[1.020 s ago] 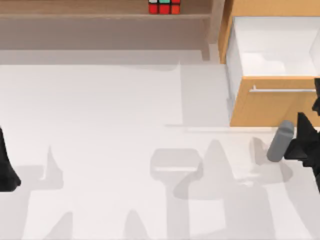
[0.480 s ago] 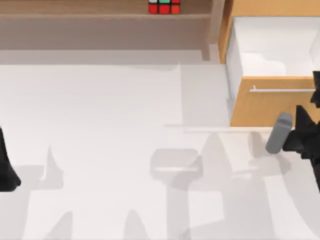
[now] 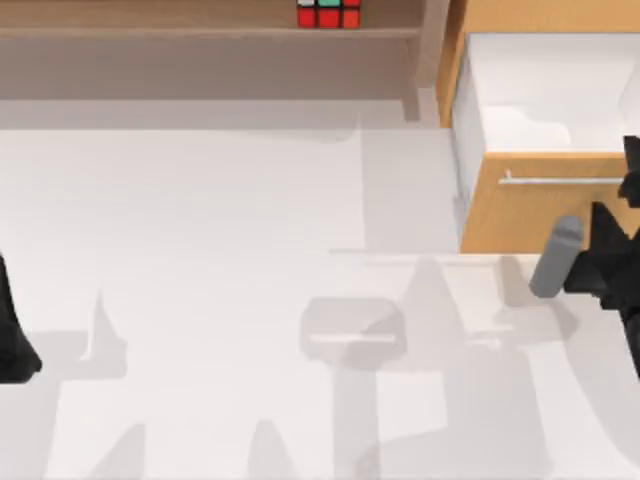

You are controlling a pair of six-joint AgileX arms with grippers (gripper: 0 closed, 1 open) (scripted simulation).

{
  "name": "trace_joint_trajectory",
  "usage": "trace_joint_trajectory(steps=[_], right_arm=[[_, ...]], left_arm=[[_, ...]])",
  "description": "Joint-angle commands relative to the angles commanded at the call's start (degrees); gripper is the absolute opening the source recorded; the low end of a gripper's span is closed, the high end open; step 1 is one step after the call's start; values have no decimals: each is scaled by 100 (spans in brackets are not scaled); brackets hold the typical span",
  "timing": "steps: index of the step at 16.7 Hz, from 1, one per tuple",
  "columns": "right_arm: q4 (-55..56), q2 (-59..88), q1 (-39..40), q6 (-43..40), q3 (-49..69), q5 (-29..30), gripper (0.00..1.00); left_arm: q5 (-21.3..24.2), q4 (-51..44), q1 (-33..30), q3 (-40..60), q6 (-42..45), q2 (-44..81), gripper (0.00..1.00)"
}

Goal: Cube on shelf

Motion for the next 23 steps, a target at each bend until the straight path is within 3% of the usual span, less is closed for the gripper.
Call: trace_joint_trajectory(steps=[11,23], right_arm=[[0,0,0,0,0,0,2],[-116,49,-50,16,182,-35,0]], left_arm=[[0,0,0,0,0,0,100],[0,0,0,0,0,0,100]])
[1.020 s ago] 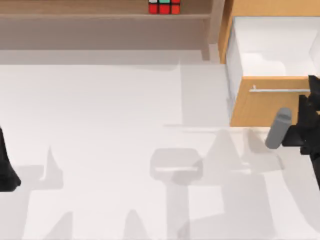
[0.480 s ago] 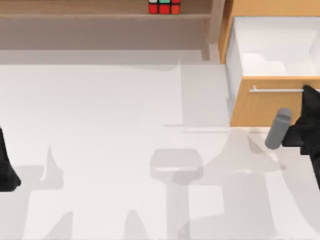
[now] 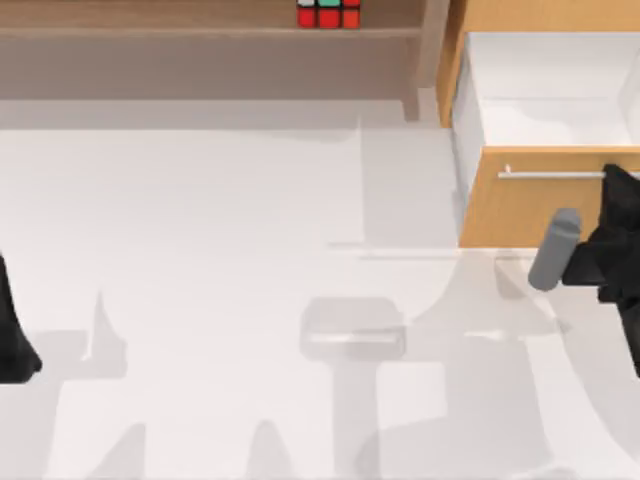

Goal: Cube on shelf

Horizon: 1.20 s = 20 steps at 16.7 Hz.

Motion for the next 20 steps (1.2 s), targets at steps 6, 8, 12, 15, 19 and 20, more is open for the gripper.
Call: trace_joint_trajectory(steps=[6,8,12,15,19,20], right_arm=[[-675,313,-260,-8,940,-278,0],[-834,383,-325,-7,1169,-341,0],[-879,403,-344,-5,1235,-359,0],[-915,413,-340,9,1288,-355,0],[-1263,661,-435,-1,1862,-463,0],[-1377,738,-465,-1,2044,-497,0]], left_arm=[[0,0,0,0,0,0,100],[0,0,0,0,0,0,100],[0,0,0,0,0,0,100],[0,0,0,0,0,0,100],[0,0,0,0,0,0,100],[0,0,0,0,0,0,100]])
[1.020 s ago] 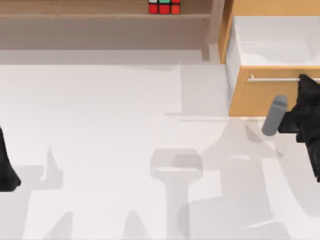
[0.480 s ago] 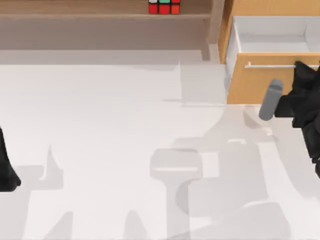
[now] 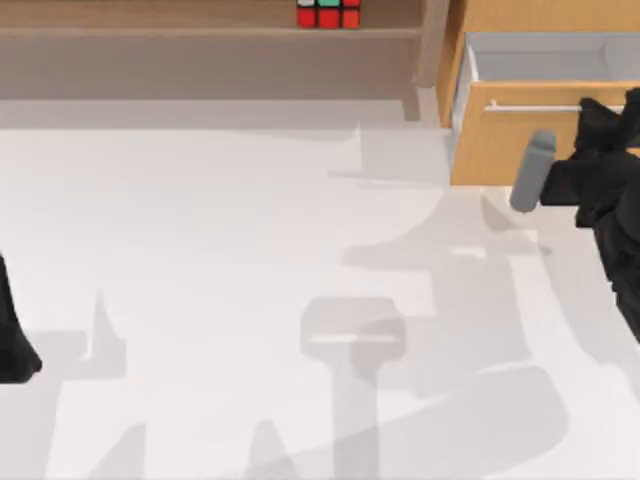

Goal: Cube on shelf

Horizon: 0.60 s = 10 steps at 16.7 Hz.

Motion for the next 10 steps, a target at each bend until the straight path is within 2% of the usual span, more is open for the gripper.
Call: trace_joint_trajectory(steps=[5,10], right_arm=[[-405,254,-129,3,675,-110,0],[-417,243,-110,17,676,-101,0]], left_arm=[[0,0,0,0,0,0,100],[0,0,0,0,0,0,100]])
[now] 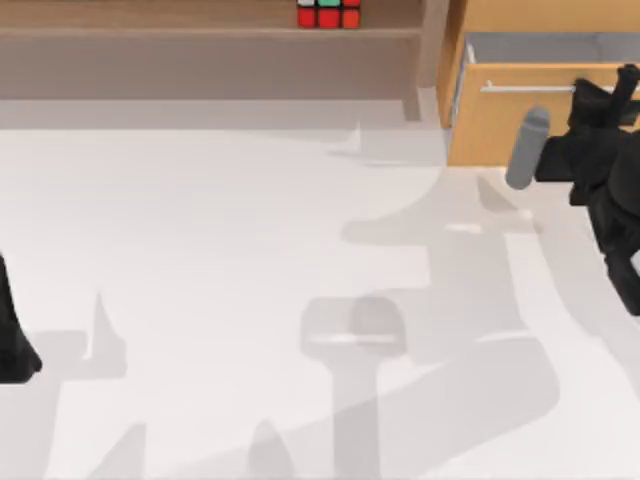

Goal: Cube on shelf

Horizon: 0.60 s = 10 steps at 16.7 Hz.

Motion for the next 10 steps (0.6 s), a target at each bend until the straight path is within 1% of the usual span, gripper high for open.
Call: trace_joint_trajectory(steps=[3,10], right_arm=[[-157,135,-35,-9,310,-33,0],[-848,678,-175,-8,1509,-177,0]], left_arm=[[0,0,0,0,0,0,100],[0,0,0,0,0,0,100]])
